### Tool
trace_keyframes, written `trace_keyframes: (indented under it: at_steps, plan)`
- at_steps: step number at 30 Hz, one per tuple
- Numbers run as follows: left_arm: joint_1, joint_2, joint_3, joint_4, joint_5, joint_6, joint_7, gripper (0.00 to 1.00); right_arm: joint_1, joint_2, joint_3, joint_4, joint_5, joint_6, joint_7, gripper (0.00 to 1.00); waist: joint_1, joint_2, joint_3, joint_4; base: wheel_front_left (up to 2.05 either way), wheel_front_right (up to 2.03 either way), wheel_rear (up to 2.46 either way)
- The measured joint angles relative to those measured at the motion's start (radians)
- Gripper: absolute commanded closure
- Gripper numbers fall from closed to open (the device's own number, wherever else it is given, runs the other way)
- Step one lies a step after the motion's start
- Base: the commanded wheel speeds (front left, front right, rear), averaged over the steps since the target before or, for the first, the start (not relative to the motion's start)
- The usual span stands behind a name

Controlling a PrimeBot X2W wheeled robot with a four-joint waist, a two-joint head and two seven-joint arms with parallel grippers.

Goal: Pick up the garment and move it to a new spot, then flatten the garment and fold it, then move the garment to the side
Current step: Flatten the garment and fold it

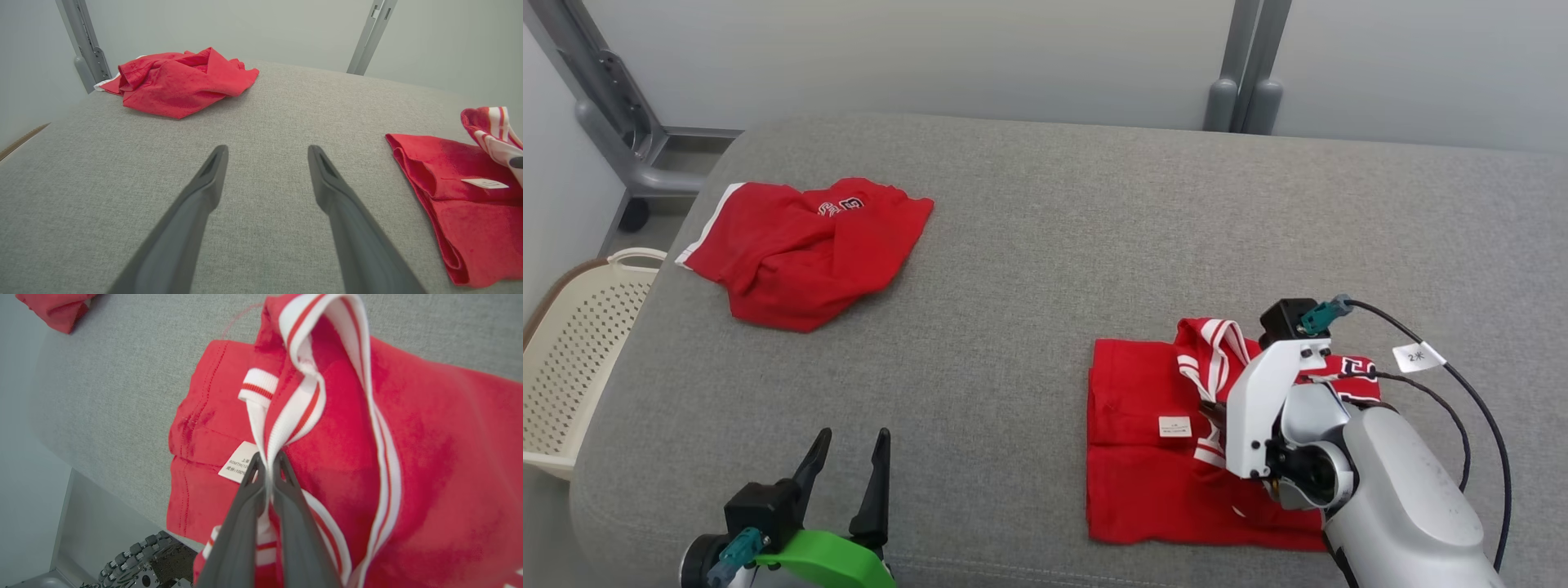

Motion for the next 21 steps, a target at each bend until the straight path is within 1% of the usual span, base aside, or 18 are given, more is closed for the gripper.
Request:
trace_keyframes:
  at_steps: [9,21]
  plan:
    - [-0.022,-0.007,-0.029,0.01,0.0,0.0,0.0,0.0,-0.091,0.0,0.105,0.176,0.102,0.0,-0.092,1.0,0.0,0.0,0.009,0.045,0.0,0.0,0.0]
    - [-0.025,-0.012,-0.038,0.014,-0.007,0.0,0.0,0.0,-0.168,-0.001,0.236,0.325,0.214,0.0,-0.177,1.0,0.0,0.0,0.026,0.085,0.0,0.0,0.0]
